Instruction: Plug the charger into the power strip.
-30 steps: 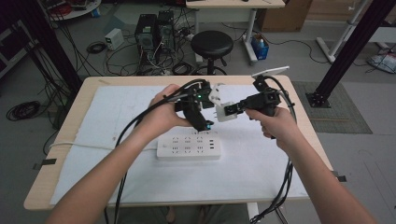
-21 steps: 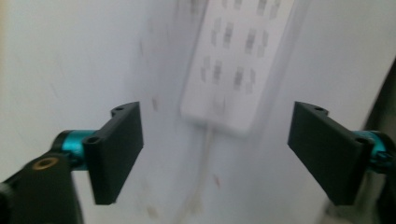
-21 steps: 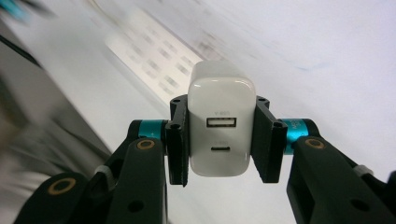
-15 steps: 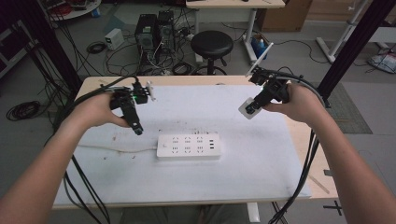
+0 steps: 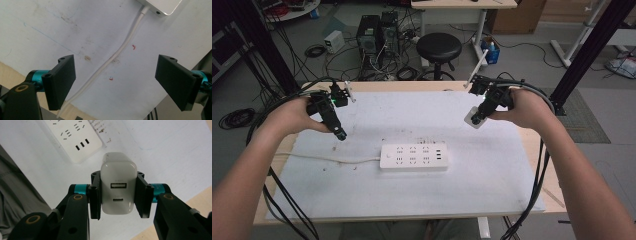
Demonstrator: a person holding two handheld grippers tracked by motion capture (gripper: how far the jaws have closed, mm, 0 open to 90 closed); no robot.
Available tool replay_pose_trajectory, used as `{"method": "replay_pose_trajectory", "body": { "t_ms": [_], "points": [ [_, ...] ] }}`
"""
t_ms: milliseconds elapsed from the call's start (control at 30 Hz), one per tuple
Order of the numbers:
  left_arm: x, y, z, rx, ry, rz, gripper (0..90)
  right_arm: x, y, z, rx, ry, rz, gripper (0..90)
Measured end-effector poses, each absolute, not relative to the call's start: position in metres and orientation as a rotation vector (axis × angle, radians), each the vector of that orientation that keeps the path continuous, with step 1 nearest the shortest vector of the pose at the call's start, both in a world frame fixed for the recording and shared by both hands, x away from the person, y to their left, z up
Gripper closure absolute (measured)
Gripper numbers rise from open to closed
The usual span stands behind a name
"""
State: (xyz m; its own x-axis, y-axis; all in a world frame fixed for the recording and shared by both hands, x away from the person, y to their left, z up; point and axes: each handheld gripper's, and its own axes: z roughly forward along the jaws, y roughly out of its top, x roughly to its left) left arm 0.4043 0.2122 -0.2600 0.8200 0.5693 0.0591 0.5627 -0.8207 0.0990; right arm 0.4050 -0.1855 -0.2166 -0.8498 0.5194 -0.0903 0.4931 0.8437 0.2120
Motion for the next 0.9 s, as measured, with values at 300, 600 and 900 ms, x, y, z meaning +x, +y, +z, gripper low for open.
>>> {"method": "replay_pose_trajectory", "body": {
  "t_ms": [300, 600, 900],
  "points": [
    [0.389, 0.201, -0.270, 2.938, 0.845, 0.126, 16.8, 0.411, -0.134, -0.247, 0.512, 2.931, 0.186, 62.1],
    [0.379, 0.195, -0.272, 2.949, 0.790, 0.130, 16.8, 0.416, -0.085, -0.287, 0.293, 2.982, 0.109, 62.1],
    [0.377, 0.196, -0.277, 2.939, 0.776, 0.122, 16.8, 0.419, -0.054, -0.321, 0.129, 3.033, 0.034, 62.2]
  ]
}}
